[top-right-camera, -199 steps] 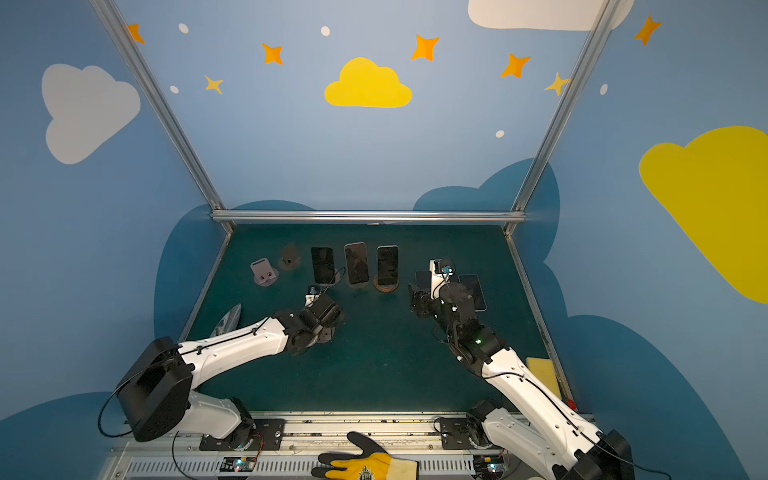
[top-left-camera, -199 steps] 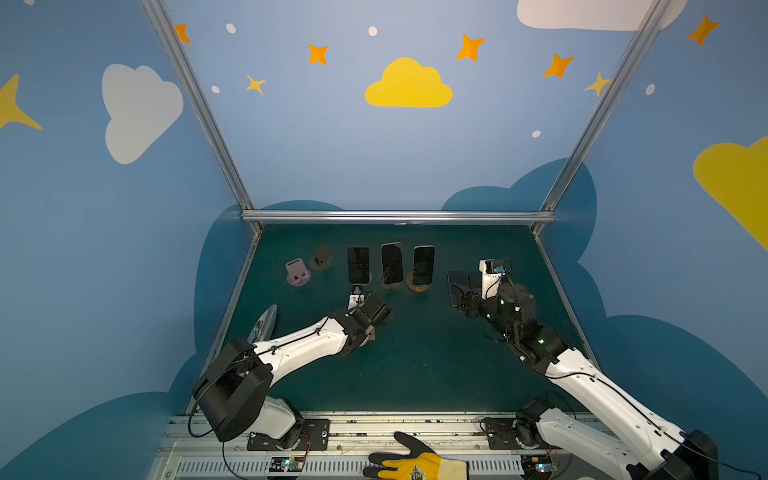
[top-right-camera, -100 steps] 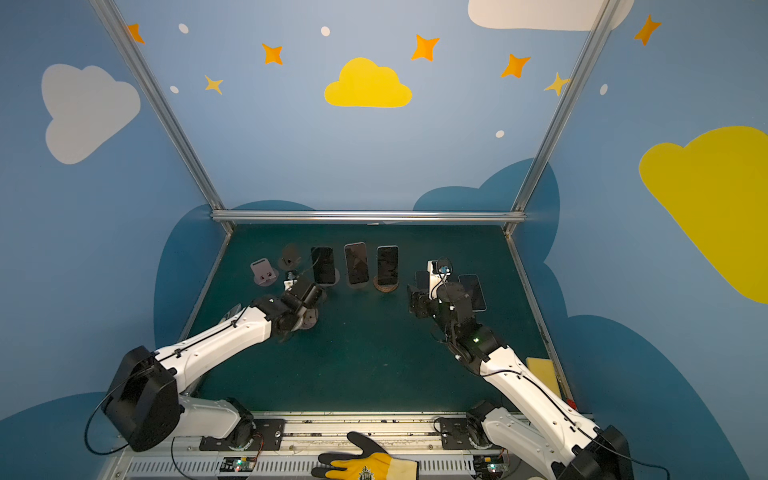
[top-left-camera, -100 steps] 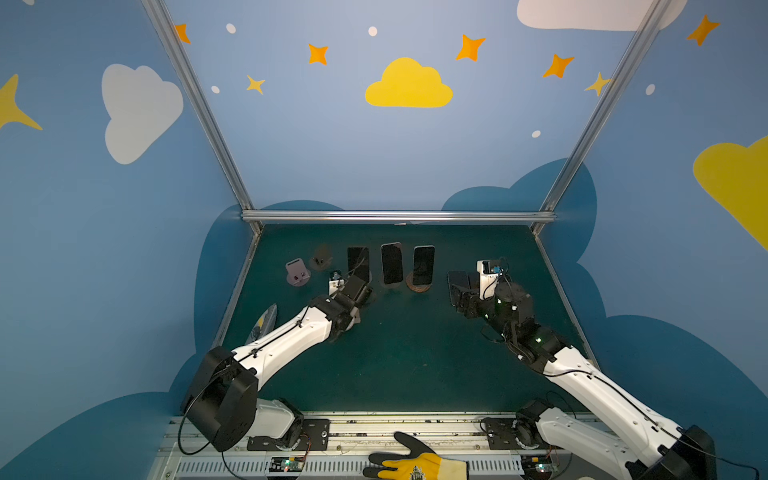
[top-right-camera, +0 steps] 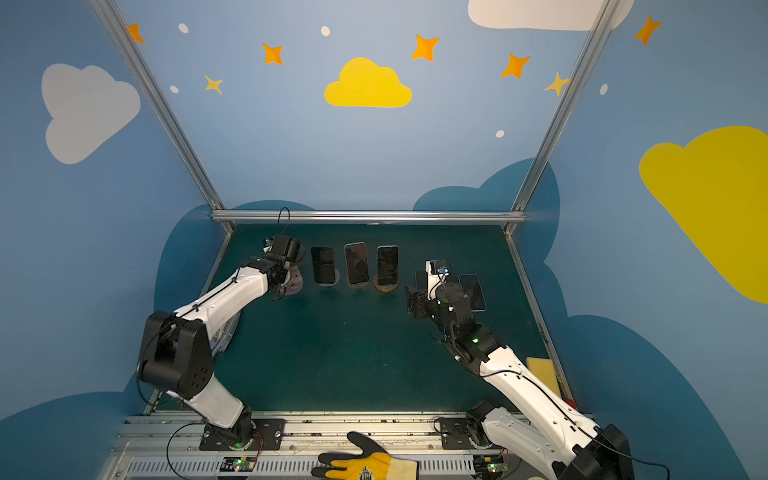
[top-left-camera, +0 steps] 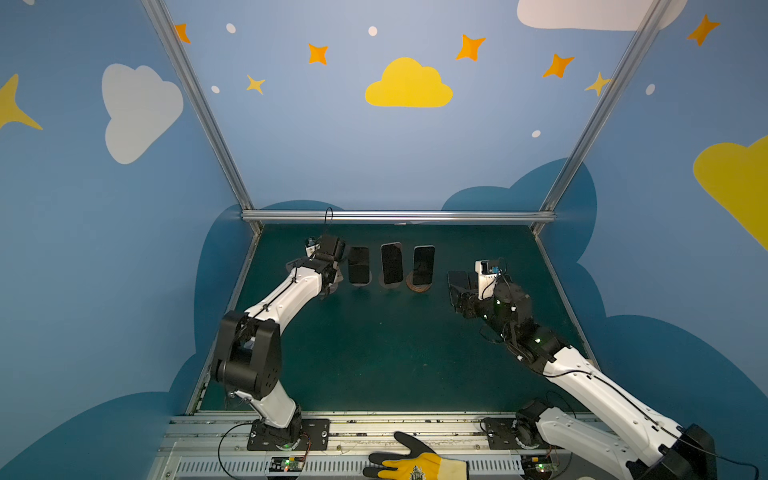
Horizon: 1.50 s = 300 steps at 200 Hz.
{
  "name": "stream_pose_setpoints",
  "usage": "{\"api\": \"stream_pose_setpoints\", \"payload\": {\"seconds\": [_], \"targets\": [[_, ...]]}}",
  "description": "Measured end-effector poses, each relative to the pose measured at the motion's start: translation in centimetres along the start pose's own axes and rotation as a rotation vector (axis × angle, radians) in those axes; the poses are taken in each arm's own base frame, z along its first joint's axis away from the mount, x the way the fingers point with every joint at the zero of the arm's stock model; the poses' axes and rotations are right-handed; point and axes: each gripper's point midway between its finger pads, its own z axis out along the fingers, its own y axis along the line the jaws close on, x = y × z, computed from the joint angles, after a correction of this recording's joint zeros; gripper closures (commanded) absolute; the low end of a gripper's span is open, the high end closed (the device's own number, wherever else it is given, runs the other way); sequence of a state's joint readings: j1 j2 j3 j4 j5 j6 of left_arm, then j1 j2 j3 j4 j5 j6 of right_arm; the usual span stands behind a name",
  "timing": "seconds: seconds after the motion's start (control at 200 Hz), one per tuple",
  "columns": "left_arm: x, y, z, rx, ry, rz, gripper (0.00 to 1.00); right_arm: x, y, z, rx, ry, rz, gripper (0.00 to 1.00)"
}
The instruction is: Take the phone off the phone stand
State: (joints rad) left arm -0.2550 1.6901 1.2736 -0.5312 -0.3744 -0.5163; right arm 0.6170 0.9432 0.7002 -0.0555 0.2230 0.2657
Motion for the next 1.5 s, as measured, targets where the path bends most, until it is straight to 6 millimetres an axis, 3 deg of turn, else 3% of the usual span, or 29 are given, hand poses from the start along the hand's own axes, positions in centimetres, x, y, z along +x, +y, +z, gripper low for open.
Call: {"api": "stream_pose_setpoints", "payload": {"seconds": [0.195, 0.395, 0.731, 1.081, 1.176, 1.247, 1.307, 1.502], "targets": [[0.0, 0.0, 3.4, -0.046, 0.047, 0.002, 0.57, 0.0, 0.1, 0.0, -0.002, -0.002, -0.001, 0.21], [0.1, 0.4, 5.6, -0.078, 0.088, -0.004, 0.57, 0.2, 0.2, 0.1, -0.005, 0.002, -0.004, 0.22], [-0.7, 1.1, 6.8, -0.091, 0.099, -0.004, 0.51, 1.4, 0.7, 1.0, -0.011, 0.044, -0.024, 0.23], [-0.6, 1.3, 7.3, -0.07, 0.129, 0.006, 0.19, 2.9, 1.2, 2.1, -0.004, 0.091, -0.064, 0.24], [-0.9, 1.1, 6.5, -0.042, 0.131, 0.006, 0.1, 3.4, 1.2, 2.5, 0.003, 0.106, -0.077, 0.24], [-1.8, 1.0, 4.8, -0.008, 0.111, -0.004, 0.06, 3.9, 1.2, 2.7, 0.007, 0.12, -0.087, 0.23], [-3.0, 0.9, 2.6, 0.03, 0.077, -0.019, 0.0, 4.3, 1.3, 3.0, 0.011, 0.131, -0.094, 0.23], [-7.4, 1.3, -5.8, 0.163, -0.089, -0.088, 0.0, 4.8, 1.5, 3.3, 0.019, 0.147, -0.109, 0.23]]}}
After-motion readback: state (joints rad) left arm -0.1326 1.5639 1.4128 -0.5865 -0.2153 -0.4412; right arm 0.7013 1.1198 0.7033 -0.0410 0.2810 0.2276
